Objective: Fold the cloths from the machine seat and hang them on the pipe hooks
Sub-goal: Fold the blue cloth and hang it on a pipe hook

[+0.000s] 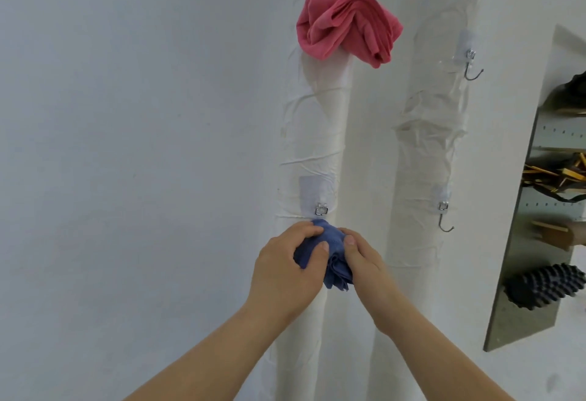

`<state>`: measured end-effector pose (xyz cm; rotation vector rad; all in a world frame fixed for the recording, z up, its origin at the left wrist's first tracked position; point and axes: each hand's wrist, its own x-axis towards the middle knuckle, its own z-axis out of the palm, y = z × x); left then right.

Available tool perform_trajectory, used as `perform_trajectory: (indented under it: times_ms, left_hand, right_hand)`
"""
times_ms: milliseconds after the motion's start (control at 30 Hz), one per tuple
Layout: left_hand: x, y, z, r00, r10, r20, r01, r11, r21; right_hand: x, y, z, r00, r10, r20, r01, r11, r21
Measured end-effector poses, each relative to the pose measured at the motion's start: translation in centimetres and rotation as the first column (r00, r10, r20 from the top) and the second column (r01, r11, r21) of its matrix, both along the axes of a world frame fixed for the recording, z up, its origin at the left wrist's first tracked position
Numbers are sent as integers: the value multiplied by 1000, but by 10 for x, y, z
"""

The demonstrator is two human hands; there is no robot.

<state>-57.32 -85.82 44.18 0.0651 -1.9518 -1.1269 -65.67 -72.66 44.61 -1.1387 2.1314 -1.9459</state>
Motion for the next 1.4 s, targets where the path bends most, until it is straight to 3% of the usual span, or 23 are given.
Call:
perform_trajectory:
  times_ms: [100, 167, 233, 267, 333, 367, 533, 733, 833, 1000, 1133, 1400]
  left_hand:
    - [5, -4, 9, 997, -79, 20, 77, 993, 95]
    - [7, -9, 16, 997, -59, 43, 59, 998, 2]
    - [11, -9, 25, 996, -8, 87, 20, 990, -139]
    - [13, -8, 28, 994, 17, 108, 4, 981, -193]
    - [15, -7, 33, 991, 45, 129, -12, 970, -242]
    - [15, -8, 34, 991, 44, 127, -13, 971, -240]
    - [10, -10, 21, 996, 22, 81, -12, 993, -119]
    - [0, 0, 3, 998, -52, -27, 56, 987, 148]
    - [-1, 0, 4, 997, -79, -22, 81, 981, 177]
    - [2, 2, 4, 999, -34, 16, 33, 996, 84]
    - [8, -1, 7, 995, 50, 86, -42, 995, -95]
    - [15, -7, 55, 980, 64, 186, -9, 960, -281]
  right_hand:
    - [-4, 5, 8, 1000, 4, 31, -5, 999, 49]
    - [-9, 9, 22, 998, 4, -56, 5, 987, 163]
    - [-12, 12, 35, 959, -97, -265, 176, 939, 295]
    - [-12, 13, 41, 897, -164, -410, 310, 895, 319]
    - [-6, 17, 49, 735, -198, -649, 471, 837, 278]
    - [-1, 19, 53, 707, -181, -683, 475, 838, 269]
    - [6, 24, 56, 884, -113, -453, 299, 882, 363]
    - [-1, 14, 27, 966, -151, -211, 187, 969, 163]
    - [0, 10, 19, 985, -137, -105, 149, 982, 112]
    - [5, 9, 17, 987, -147, -59, 152, 985, 85]
    - [8, 17, 19, 991, -130, 38, 126, 988, 90]
    - [-8, 21, 61, 959, -192, -206, 245, 931, 271]
